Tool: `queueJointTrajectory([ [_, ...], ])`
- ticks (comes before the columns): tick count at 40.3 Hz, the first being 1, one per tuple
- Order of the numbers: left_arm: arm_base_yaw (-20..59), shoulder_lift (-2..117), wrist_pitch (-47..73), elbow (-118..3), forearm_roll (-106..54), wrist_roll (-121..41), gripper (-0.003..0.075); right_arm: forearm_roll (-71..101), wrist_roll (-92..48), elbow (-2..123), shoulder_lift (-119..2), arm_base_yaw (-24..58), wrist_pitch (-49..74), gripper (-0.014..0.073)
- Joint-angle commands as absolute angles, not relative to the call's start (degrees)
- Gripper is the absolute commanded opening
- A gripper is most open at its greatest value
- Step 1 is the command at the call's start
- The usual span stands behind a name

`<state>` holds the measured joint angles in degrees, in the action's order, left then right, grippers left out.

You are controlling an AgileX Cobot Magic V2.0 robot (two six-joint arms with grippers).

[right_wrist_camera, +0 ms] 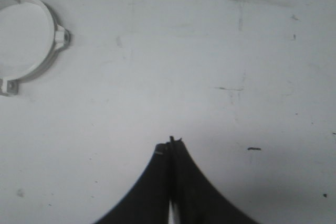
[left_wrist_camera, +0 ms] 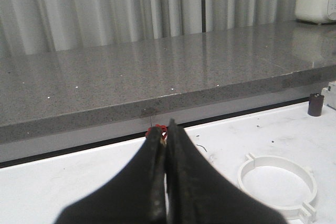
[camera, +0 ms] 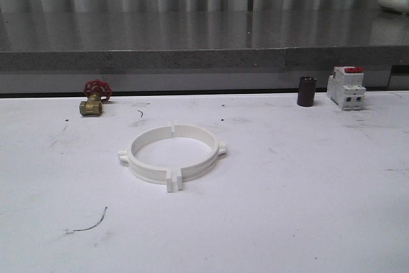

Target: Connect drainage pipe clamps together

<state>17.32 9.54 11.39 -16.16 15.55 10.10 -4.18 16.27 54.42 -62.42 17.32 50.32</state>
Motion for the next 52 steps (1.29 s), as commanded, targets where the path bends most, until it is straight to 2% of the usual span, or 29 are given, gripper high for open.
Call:
queueJointTrajectory([
  [1,17.21,10.06,6.60,-17.78,15.64,10.10,-0.0020,-8.52,15.58,48.21,-54.19,16.88,42.23,-0.0063],
  [9,17.21,10.06,6.60,-17.78,15.64,10.10,-0.0020,-15.01,15.58,33.26,-36.83,16.93,37.01,-0.0063],
  [16,17.21,10.06,6.60,-17.78,15.64,10.10,-0.0020,-15.06,15.58,27.18,-21.28,16.94,34.25,-0.0063],
  [23,17.21,10.06,6.60,-17.78,15.64,10.10,-0.0020,-15.12,15.58,23.37,-10.94,16.94,30.57,-0.0063],
  [52,17.21,10.06,6.60,-17.78,15.64,10.10,-0.0020,-15.12,15.58,23.09,-8.27,16.94,29.14,-0.0063],
])
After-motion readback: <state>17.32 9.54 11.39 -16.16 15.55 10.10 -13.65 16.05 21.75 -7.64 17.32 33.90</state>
